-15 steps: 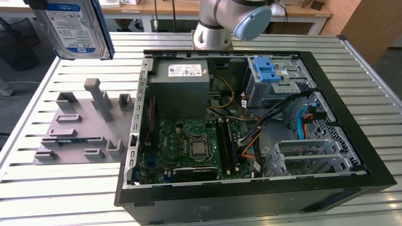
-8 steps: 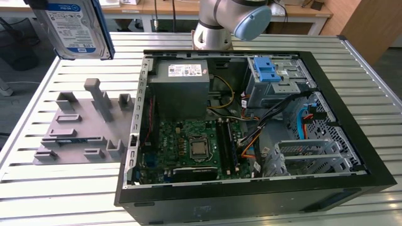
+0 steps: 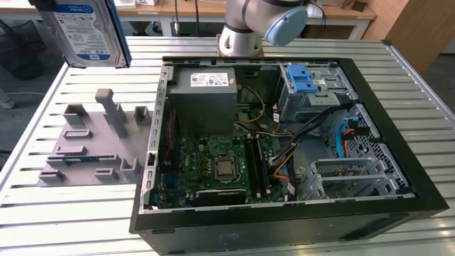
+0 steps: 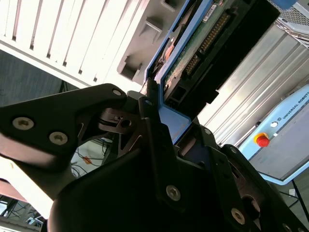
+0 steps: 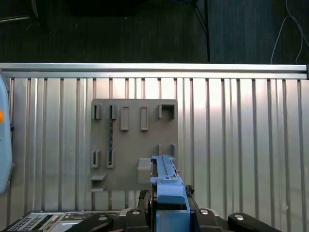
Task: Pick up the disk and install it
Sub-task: 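Pick up the disk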
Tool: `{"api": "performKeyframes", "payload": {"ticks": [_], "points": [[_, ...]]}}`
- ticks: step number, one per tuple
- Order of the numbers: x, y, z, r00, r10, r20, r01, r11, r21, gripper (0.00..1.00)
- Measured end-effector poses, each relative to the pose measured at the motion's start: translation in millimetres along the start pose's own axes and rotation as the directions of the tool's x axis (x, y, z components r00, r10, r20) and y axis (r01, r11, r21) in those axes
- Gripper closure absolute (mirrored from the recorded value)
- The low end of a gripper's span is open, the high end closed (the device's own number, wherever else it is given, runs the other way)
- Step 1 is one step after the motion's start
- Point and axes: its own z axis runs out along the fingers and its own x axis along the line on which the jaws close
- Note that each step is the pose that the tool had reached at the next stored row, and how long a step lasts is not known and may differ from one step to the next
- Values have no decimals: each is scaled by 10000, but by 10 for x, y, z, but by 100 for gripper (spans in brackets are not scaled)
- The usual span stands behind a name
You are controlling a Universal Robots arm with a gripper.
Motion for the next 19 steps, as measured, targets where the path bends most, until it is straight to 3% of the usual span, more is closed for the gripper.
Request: {"api": "performKeyframes", "payload": {"ticks": [9,16,19], "points": [[40,-42,-1,10000,0,0,0,10000,-2,63],[201,-45,-2,10000,1,0,-1,10000,-2,63],[238,-59,-4,10000,0,0,0,10000,-2,63]]}}
